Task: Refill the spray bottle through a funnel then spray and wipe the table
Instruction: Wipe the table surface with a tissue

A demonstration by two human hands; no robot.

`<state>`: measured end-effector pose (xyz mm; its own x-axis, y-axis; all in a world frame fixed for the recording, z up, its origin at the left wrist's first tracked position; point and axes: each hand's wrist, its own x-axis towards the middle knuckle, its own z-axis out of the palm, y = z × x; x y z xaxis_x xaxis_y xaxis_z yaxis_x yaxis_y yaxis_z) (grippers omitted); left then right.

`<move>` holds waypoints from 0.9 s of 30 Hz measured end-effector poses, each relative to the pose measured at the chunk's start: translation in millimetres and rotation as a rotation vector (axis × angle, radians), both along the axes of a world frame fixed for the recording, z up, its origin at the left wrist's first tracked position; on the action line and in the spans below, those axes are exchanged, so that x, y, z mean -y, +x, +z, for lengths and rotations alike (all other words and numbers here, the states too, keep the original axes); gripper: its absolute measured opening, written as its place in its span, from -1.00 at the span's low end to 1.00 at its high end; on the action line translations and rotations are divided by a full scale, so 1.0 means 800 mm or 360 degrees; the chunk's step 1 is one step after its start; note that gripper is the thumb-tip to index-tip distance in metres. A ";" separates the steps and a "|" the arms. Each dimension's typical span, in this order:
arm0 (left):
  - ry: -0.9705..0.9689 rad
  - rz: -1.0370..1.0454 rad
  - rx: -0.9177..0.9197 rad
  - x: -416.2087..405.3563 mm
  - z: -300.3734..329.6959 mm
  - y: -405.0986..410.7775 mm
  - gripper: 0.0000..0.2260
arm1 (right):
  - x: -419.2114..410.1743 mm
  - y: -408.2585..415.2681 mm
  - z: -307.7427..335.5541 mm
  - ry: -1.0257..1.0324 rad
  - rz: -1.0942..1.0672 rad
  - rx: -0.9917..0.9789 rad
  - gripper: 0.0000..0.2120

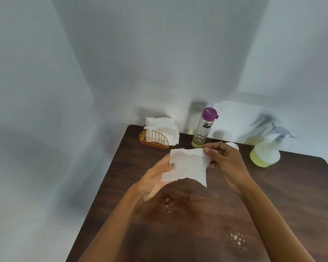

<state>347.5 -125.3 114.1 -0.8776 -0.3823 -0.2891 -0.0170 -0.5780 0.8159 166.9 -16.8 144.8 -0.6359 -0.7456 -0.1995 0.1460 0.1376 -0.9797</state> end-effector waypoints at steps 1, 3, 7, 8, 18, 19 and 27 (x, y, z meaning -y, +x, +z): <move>0.0224 0.0040 -0.0057 -0.015 0.004 0.003 -0.66 | -0.013 0.003 0.000 0.0015 0.0029 0.0010 -0.93; 0.0332 0.0063 -0.0031 -0.044 0.010 0.008 -0.68 | -0.036 0.011 0.000 0.0057 0.0065 0.0005 -0.94; -0.0056 0.0242 0.0417 -0.089 0.012 0.005 -0.85 | -0.072 0.025 -0.004 0.0108 0.0092 0.0072 -0.94; -0.0082 0.0301 0.0465 -0.097 0.011 0.006 -0.88 | -0.080 0.029 -0.005 0.0116 0.0099 0.0125 -0.90; -0.0314 0.0391 0.0435 -0.135 0.021 0.018 -0.90 | -0.134 0.051 -0.017 0.0189 0.0335 0.0731 -0.80; -0.0345 0.0396 0.0424 -0.136 0.022 0.019 -0.89 | -0.135 0.051 -0.018 0.0187 0.0322 0.0678 -0.82; -0.0733 0.0208 0.0370 -0.133 0.019 0.031 -0.80 | -0.138 0.043 -0.012 0.0112 0.0444 0.0153 -0.84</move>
<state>372.4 -19.3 129.6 -0.7469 -0.6176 -0.2464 -0.1790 -0.1702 0.9690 201.5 93.5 135.6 -0.3842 -0.8711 -0.3060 0.1847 0.2523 -0.9499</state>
